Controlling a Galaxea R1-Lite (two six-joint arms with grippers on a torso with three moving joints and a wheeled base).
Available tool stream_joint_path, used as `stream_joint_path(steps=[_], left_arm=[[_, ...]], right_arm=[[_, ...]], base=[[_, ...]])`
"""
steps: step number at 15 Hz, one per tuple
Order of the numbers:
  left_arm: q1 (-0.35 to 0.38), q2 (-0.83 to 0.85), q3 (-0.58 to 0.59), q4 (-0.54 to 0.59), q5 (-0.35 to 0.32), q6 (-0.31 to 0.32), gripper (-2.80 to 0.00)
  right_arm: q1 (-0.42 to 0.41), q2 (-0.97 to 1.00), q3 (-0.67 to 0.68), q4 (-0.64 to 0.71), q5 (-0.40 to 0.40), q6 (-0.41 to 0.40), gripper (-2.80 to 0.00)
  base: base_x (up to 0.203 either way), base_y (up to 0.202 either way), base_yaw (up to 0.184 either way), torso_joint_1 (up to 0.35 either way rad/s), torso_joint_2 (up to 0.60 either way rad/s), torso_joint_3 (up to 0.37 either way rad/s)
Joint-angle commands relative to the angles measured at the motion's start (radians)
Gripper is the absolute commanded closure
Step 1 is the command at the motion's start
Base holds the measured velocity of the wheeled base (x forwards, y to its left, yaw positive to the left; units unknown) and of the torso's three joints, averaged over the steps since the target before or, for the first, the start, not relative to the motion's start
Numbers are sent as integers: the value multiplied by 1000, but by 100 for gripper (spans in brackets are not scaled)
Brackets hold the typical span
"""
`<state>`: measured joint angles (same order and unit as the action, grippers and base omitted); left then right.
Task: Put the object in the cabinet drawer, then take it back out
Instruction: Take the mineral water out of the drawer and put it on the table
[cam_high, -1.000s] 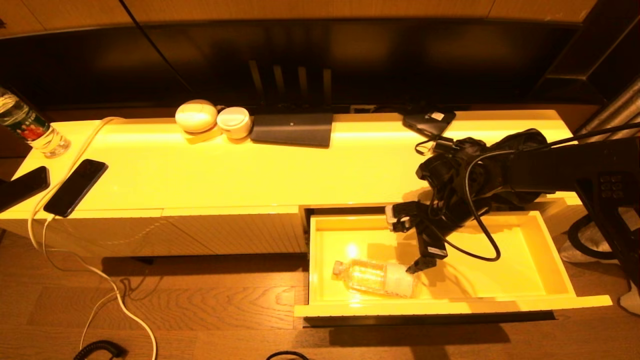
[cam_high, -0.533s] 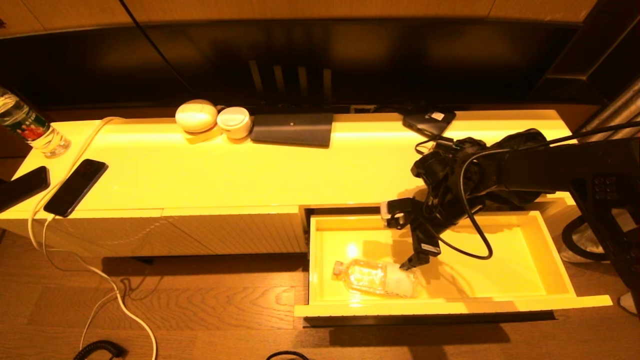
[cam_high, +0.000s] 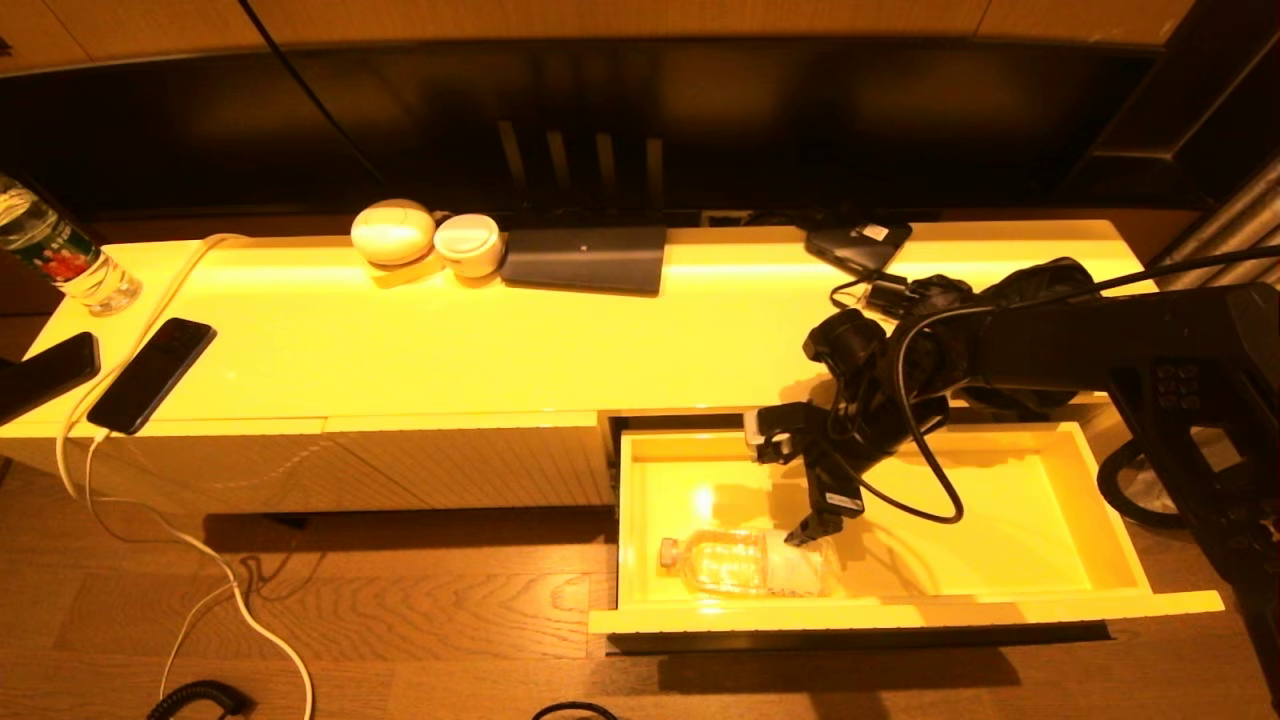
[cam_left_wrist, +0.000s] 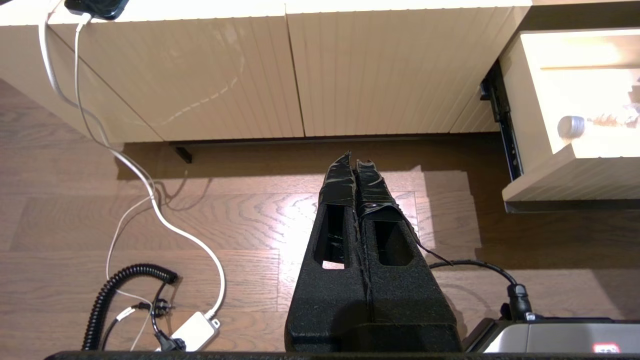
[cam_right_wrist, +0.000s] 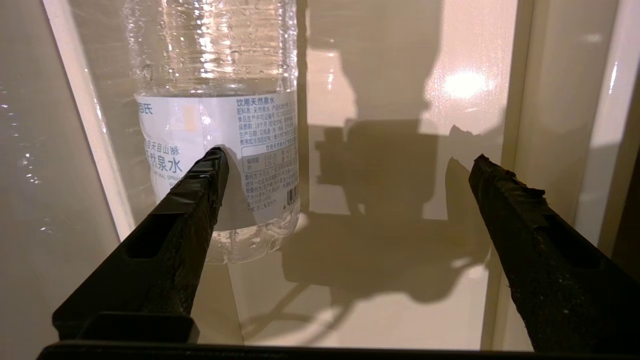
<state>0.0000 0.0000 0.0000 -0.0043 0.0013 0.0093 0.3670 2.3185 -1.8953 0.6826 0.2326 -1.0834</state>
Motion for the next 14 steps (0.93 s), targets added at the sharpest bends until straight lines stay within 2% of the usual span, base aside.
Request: stream_joint_path(steps=[1, 14], left_arm=[[0, 0, 3, 0, 0, 0, 0], [0, 0, 2, 0, 0, 0, 0]], right_arm=[[4, 13, -5, 3, 1, -4, -280], [22, 35, -19, 2, 1, 12, -280]], base=[[0, 0, 0, 0, 0, 0], [0, 0, 0, 0, 0, 0]])
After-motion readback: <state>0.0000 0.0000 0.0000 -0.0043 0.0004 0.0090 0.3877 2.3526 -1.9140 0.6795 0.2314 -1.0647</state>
